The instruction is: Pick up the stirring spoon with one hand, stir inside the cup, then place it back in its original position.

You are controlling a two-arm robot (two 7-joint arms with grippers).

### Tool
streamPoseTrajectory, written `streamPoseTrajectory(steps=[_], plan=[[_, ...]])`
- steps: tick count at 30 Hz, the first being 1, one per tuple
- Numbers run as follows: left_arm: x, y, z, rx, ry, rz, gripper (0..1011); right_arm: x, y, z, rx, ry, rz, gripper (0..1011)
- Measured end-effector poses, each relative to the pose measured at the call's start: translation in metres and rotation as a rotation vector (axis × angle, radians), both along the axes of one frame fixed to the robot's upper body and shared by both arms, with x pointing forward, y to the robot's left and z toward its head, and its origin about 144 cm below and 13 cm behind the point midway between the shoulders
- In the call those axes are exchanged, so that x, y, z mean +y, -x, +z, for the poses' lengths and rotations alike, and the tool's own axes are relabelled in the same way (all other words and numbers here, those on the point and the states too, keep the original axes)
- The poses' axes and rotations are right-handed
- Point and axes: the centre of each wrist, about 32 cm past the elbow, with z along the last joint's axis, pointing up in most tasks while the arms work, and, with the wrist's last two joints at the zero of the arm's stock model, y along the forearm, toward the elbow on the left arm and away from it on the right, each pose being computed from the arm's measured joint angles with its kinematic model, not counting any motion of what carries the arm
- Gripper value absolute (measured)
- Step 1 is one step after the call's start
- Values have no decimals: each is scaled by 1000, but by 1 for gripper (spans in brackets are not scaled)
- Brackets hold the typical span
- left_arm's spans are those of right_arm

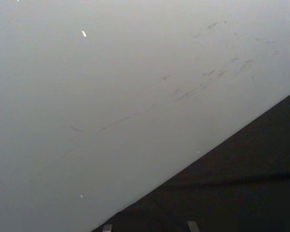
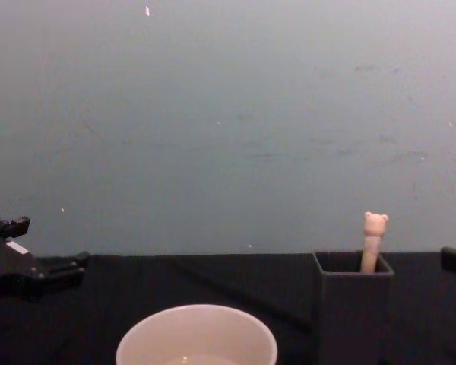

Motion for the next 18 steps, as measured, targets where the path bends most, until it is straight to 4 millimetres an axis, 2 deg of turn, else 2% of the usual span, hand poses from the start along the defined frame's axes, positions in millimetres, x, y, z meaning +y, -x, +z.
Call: streamPoseTrajectory(steps=[8, 18], plan=[[0, 0, 0, 0, 0, 0, 1001, 1, 2, 5, 50, -43, 95, 1002], [0, 0, 0, 0, 0, 0, 1001, 12, -16, 8, 92, -78, 150, 1002]])
